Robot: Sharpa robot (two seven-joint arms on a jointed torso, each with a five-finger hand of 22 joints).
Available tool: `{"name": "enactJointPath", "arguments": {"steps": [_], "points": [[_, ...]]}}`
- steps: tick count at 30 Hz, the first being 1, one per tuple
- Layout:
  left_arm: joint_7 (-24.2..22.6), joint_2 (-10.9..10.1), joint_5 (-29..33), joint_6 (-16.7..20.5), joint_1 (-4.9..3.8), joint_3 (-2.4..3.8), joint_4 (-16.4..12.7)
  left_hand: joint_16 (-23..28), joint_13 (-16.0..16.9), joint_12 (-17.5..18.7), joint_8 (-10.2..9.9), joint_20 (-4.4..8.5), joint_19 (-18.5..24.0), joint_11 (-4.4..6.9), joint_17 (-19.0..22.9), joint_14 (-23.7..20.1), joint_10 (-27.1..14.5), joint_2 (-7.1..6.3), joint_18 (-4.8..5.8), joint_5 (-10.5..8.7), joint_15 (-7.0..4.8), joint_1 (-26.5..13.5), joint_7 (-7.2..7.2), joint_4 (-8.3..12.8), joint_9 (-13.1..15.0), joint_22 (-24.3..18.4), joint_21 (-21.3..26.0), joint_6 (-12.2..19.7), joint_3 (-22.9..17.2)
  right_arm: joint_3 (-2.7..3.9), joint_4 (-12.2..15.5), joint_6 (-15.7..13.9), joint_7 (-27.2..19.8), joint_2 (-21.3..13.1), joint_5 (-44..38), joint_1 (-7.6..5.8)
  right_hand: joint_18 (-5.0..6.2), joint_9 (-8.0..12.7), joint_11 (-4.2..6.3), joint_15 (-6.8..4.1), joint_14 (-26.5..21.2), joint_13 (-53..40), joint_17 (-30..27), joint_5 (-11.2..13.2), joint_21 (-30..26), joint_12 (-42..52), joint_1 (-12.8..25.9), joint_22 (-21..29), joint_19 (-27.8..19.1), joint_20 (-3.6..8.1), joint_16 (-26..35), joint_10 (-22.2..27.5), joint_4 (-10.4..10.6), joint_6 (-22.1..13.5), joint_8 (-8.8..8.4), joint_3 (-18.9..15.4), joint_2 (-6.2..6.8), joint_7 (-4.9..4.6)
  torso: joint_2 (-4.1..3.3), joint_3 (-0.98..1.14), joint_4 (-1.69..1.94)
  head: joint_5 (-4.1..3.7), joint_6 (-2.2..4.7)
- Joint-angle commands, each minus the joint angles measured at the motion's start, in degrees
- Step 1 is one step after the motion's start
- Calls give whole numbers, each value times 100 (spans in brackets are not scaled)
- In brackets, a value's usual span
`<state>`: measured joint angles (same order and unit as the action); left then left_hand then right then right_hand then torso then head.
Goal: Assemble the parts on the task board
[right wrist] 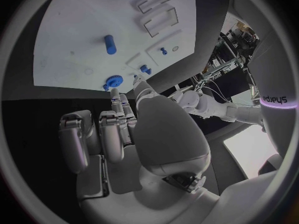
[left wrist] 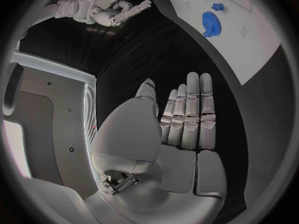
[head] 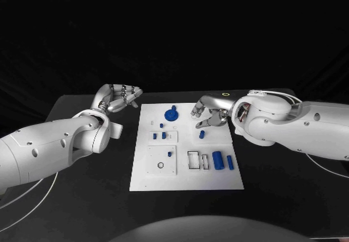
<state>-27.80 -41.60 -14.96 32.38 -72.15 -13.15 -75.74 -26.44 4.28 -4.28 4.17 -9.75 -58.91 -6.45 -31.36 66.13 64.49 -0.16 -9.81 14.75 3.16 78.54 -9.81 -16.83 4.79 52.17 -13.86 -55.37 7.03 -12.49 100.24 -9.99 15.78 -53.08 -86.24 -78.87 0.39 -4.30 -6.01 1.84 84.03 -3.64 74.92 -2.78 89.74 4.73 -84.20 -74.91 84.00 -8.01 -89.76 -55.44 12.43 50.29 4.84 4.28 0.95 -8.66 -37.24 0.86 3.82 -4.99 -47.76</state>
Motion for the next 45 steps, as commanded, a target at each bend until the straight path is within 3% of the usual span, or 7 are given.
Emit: {"name": "enactJointPath", "arguments": {"steps": [1, 7, 12, 21, 28, 34, 45], "points": [[-30, 4, -24, -41, 3, 4, -6, 12, 9, -7, 9, 6, -37, -7, 12, 53, -6, 73, -71, 40, 0, 13, 18, 9, 9, -16, 35, 37, 32, -3, -125, 602, 402, 23, -88, 75, -39, 6, -38, -3, 597, -2, 1508, 7, 26, -25, 57, -1509, 600, 2, -24, 26, 6, -32, -26, -53, -31, -12, -7, 5, -2, -10, -8], [-38, -10, -24, -37, 4, 4, 9, 14, 9, -7, 9, 7, -38, -7, 13, 54, -6, 80, -71, 40, 0, 16, 18, 9, 9, -18, 37, 37, 32, -5, -259, 814, 431, 104, -78, 208, -39, 15, -175, 199, 597, -7, 1508, 4, 26, -20, 235, -1509, 600, -135, -24, 10, 64, 14, -42, -168, -15, -144, -6, 3, 4, -82, 44], [-38, -36, -24, -30, 4, 4, 0, 14, 9, -7, 9, 7, -38, -7, 13, 54, -6, 80, -71, 40, 0, 16, 18, 9, 9, -18, 37, 37, 32, -5, -337, 1008, 521, 187, -73, 281, -39, 27, -212, 234, 597, 0, 1508, 6, 26, -49, 311, -1509, 600, -181, -24, 68, 83, -15, -73, -217, -3, -231, -7, 0, -5, -88, 46], [-40, -64, -28, -16, 4, 5, 6, 15, 9, -7, 9, 7, -41, -7, 16, 56, -6, 93, -71, 42, 0, 18, 18, 7, 9, -22, 40, 38, 33, -6, -420, 1163, 640, 283, -137, 314, -39, 29, -222, 243, 597, -1, 1508, 8, 26, -67, 289, -1509, 600, -206, -24, 113, 45, -21, -82, -236, 30, -251, -11, -3, -5, -109, 11], [-41, -77, -29, -1, 3, 6, -19, 15, 9, -7, 9, 7, -41, -7, 16, 56, -6, 93, -71, 42, 0, 18, 18, 7, 9, -22, 40, 38, 33, -6, -447, 1240, 646, 347, -144, 327, -39, 4, -144, 182, 597, -31, 1508, 6, 26, 57, 71, -1509, 600, -204, -24, -132, -124, 133, -24, -140, -73, -162, -6, -3, 3, -95, -21], [-41, -84, -29, -5, 3, 6, -42, 15, 9, -7, 9, 7, -41, -7, 16, 56, -6, 93, -71, 42, 0, 18, 18, 7, 9, -22, 40, 38, 33, -5, -484, 1281, 665, 406, -147, 333, -39, -13, 13, -8, 597, -13, 1508, 6, 26, 121, -62, -1509, 600, -45, -24, -380, -197, 352, 40, -69, -162, 8, 2, -3, 4, -87, -31], [-47, -72, -29, -17, 3, 6, -23, 15, 9, -7, 9, 7, -41, -7, 16, 56, -6, 93, -71, 42, 0, 18, 18, 7, 9, -22, 40, 38, 33, -5, -583, 1367, 719, 537, -142, 350, -39, -28, 142, -141, 597, 2, 1508, 7, 26, 121, -132, -1509, 600, 91, -24, -574, -176, 589, 105, -2, -246, 144, 2, 1, -1, -73, -39]]}}
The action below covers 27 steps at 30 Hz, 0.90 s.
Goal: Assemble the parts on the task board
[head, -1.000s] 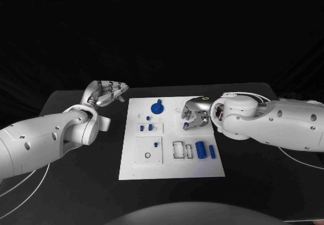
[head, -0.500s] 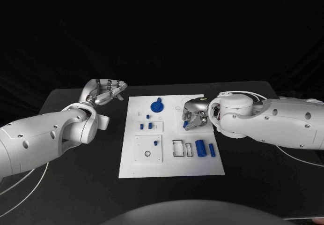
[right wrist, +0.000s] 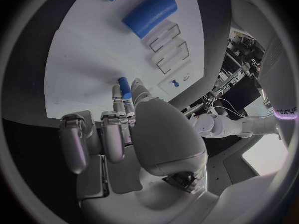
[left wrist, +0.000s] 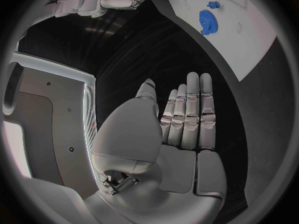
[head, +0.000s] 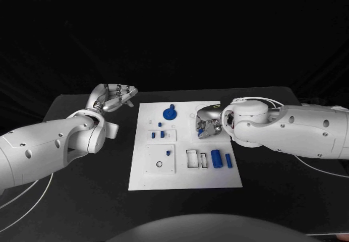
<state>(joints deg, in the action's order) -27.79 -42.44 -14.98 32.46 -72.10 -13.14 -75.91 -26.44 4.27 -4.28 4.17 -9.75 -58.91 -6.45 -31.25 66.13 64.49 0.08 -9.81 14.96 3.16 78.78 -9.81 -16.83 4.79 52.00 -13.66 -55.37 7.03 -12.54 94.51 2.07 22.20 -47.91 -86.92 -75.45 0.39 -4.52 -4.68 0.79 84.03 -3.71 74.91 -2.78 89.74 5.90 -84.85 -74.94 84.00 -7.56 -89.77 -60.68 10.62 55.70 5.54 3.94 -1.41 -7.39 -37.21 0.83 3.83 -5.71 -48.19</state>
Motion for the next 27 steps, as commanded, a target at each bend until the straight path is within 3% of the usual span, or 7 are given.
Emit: {"name": "enactJointPath", "arguments": {"steps": [1, 10, 18, 27], "points": [[-49, 14, -26, -27, -1, 5, -5, 16, 9, -7, 9, 7, -41, -7, 5, 56, -6, 70, -71, 22, 0, -5, 18, 7, 9, -5, 20, 38, 33, 0, -14, 165, 81, 27, -74, 9, -39, -6, 20, -46, 597, 9, 1509, 7, 26, 2, -76, -1506, 600, 56, -23, -66, 6, 65, 39, 40, -18, 28, -1, 3, -3, -1, 4], [-48, 19, -26, -31, -1, 5, -1, 20, 9, -8, 10, 7, -47, -6, 11, 59, -5, 89, -71, 27, 0, 3, 19, 8, 10, -14, 27, 38, 38, 0, -27, 198, 148, 64, -75, 13, -39, -27, 127, -133, 597, 14, 1509, 8, 26, -17, -246, -1506, 600, 142, -23, -236, 2, 281, 106, 202, -196, 151, -5, 1, -1, 8, 10], [-49, 23, -26, -28, -1, 4, -2, 20, 9, -8, 10, 7, -47, -6, 11, 59, -5, 89, -71, 27, 0, 3, 19, 8, 10, -14, 27, 38, 38, 0, -24, 179, 178, 68, -137, 14, -39, -51, 178, -183, 597, 12, 1509, 7, 26, -26, -472, -1506, 600, 200, -23, -418, -91, 460, 168, 352, -267, 186, -6, 2, 0, 15, 1], [-50, 21, -26, -18, -1, 4, -6, 20, 9, -8, 10, 7, -47, -6, 11, 59, -5, 89, -71, 27, 0, 3, 19, 8, 10, -14, 27, 38, 38, 0, 50, -208, 36, 11, -254, 14, -39, -91, 209, -214, 597, 14, 1509, 6, 26, -5, -553, -1506, 600, 240, -23, -698, -106, 655, 246, 474, -357, 207, -7, 3, 0, 28, 1]]}}
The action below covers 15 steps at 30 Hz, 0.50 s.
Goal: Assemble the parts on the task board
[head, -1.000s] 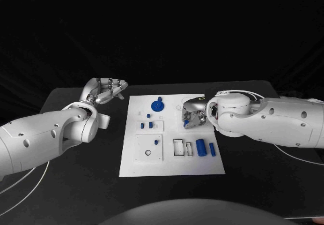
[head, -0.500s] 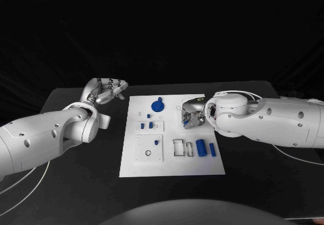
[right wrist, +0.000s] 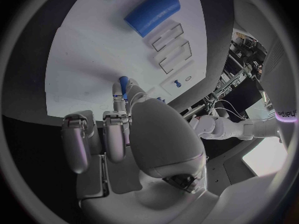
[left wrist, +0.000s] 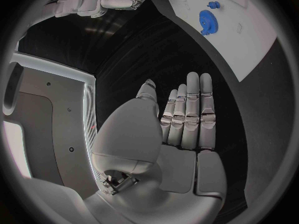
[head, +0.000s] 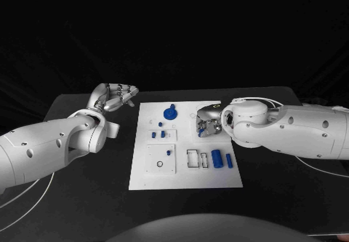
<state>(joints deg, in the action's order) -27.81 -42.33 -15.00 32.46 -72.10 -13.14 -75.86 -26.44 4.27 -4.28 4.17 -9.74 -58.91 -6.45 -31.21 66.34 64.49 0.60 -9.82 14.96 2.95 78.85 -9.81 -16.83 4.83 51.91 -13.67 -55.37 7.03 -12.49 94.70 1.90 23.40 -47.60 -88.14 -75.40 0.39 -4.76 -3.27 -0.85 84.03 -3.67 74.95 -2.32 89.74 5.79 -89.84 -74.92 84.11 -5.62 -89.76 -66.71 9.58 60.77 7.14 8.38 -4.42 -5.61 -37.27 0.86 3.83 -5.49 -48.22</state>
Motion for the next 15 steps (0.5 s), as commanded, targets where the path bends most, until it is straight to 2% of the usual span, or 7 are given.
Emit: {"name": "enactJointPath", "arguments": {"steps": [1, 5, 9, 15], "points": [[-48, 9, -25, -18, -1, 5, -13, 20, 10, -8, 10, 7, -47, -6, 6, 38, -5, 36, -70, 27, 21, -4, 19, 8, 6, -5, 27, 38, 38, -5, 47, -261, -93, -33, -138, 9, -39, -70, 70, -52, 597, 11, 1505, -39, 26, 2, -58, -1508, 589, 49, -24, -110, -3, 155, 88, 38, -58, 30, -1, 1, 1, 5, 4], [-49, 5, -25, -14, -1, 5, -13, 23, 9, -8, 10, 7, -50, -6, 9, 39, -6, 42, -70, 29, 21, -1, 19, 8, 6, -9, 31, 38, 44, -5, 124, -548, -155, -115, -165, 8, -39, -73, 64, -52, 597, 14, 1505, -39, 26, -8, -63, -1508, 589, 53, -24, -140, -1, 169, 92, 54, -62, 22, 5, 0, -3, 14, -19], [-53, 2, -25, -2, -2, 7, -16, 23, 9, -8, 10, 7, -50, -6, 9, 39, -6, 42, -70, 29, 21, -1, 19, 8, 6, -9, 31, 38, 44, -4, 222, -794, -311, -215, -179, -13, -39, -74, 60, -51, 597, 15, 1505, -38, 26, -14, -56, -1508, 589, 54, -24, -150, 7, 174, 92, 55, -58, 20, 5, -6, -3, 18, -11], [-50, 3, -25, -2, -2, 7, -17, 24, 9, -8, 9, 7, -50, -6, 10, 39, -7, 43, -70, 29, 21, 0, 19, 8, 6, -11, 33, 39, 46, -2, 400, -1108, -501, -331, -275, -156, -39, -74, 56, -47, 597, 18, 1505, -39, 26, -30, -40, -1508, 589, 54, -24, -160, 25, 175, 88, 55, -48, 19, -1, 0, -2, 33, -2]]}}
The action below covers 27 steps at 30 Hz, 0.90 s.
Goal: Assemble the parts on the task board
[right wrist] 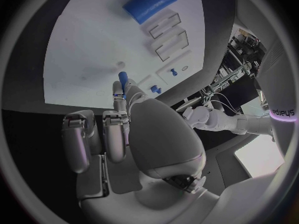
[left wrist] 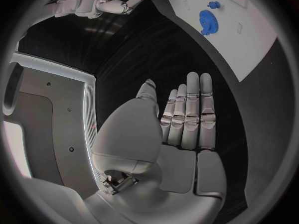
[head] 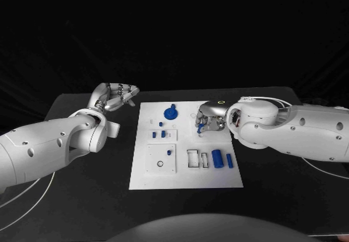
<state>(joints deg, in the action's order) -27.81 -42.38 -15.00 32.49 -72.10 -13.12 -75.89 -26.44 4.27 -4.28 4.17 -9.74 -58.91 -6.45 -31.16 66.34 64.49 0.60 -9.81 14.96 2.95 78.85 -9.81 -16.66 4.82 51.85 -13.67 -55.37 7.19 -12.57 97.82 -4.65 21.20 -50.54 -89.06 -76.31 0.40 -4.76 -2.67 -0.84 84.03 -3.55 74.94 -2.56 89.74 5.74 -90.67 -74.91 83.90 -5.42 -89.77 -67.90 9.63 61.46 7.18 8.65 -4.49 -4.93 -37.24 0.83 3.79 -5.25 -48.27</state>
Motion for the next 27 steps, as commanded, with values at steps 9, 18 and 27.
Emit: {"name": "enactJointPath", "arguments": {"steps": [9, 18, 27], "points": [[-43, 3, -24, 1, -2, 6, -9, 24, 9, -7, 9, 7, -50, -6, 5, 39, -7, 43, -71, 30, 21, 0, 19, -8, 6, -5, 33, 39, 30, 11, 346, -923, -532, -129, -193, -292, -40, -75, -4, -41, 597, 7, 1506, -16, 26, -44, 47, -1509, 610, 32, -23, -60, 39, 111, 81, 47, -55, -48, -3, 3, -4, 27, -8], [-40, 21, -24, -19, -2, 5, 2, 24, 9, -7, 9, 7, -50, -6, 5, 39, -7, 43, -71, 30, 21, 0, 19, -8, 6, -5, 33, 39, 30, 11, 373, -749, -1001, 148, 97, -318, -40, -72, -15, -28, 597, 10, 1506, -16, 26, -82, 30, -1509, 610, 27, -23, -59, 47, 102, 69, 79, -63, -57, 1, 3, 11, 60, -2], [-31, 25, -24, -21, -2, 4, 24, 28, 9, -7, 8, 7, -52, -7, 9, 38, -9, 47, -70, 31, 22, 2, 18, -8, 6, -10, 38, 43, 37, 11, 284, -531, -1247, 731, -357, -152, -40, -64, -25, -25, 597, 12, 1506, -17, 26, -157, -13, -1509, 610, 20, -23, -34, 45, 67, 35, 140, -63, -64, 8, -2, 14, 115, 22]]}}
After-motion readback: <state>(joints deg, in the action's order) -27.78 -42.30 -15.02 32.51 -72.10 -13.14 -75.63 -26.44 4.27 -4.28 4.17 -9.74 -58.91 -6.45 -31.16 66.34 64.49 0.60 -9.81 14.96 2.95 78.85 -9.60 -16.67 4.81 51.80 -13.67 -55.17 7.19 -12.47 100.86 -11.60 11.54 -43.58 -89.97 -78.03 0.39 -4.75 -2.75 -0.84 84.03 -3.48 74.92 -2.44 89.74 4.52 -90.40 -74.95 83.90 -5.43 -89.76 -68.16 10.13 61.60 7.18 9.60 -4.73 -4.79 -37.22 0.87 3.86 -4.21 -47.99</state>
